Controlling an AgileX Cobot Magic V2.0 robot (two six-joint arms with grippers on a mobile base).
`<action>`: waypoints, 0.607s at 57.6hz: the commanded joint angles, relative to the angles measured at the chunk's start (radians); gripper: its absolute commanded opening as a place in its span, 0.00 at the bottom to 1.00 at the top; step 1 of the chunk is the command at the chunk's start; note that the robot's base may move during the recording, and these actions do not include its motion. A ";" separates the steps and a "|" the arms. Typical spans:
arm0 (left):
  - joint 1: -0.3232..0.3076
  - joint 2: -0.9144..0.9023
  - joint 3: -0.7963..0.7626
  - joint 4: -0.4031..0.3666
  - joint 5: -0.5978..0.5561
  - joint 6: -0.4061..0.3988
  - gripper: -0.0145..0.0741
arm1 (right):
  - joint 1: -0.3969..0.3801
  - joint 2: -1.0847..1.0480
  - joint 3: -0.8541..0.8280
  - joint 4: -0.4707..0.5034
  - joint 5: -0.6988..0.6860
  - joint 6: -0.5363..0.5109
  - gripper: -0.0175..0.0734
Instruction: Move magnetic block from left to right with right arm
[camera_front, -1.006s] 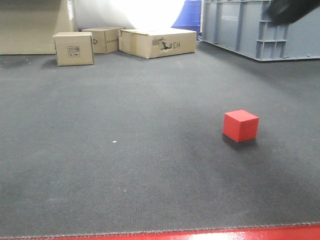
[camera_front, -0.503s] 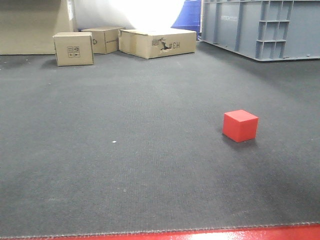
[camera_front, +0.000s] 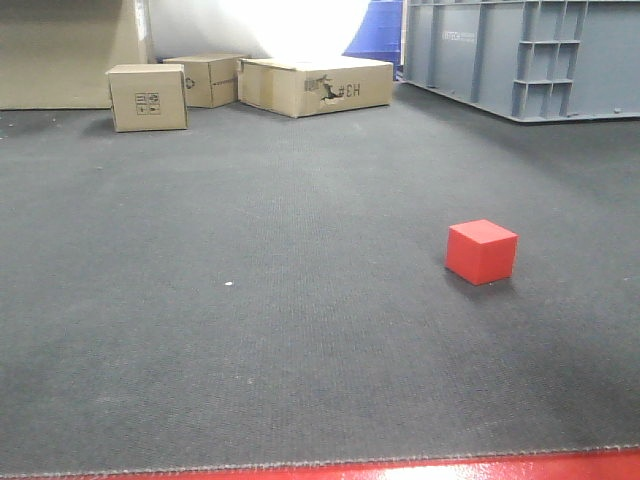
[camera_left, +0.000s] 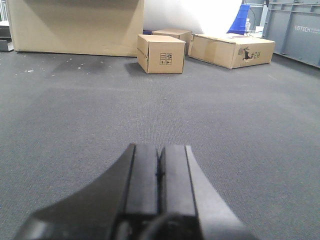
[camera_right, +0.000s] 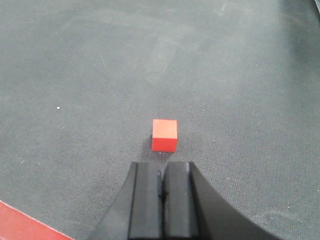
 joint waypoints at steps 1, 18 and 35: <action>0.002 -0.009 0.008 -0.005 -0.083 -0.006 0.02 | 0.001 0.004 -0.021 -0.010 -0.084 -0.004 0.26; 0.002 -0.009 0.008 -0.005 -0.083 -0.006 0.02 | -0.099 -0.084 0.095 -0.010 -0.328 -0.011 0.26; 0.002 -0.009 0.008 -0.005 -0.083 -0.006 0.02 | -0.362 -0.299 0.367 -0.010 -0.520 -0.011 0.26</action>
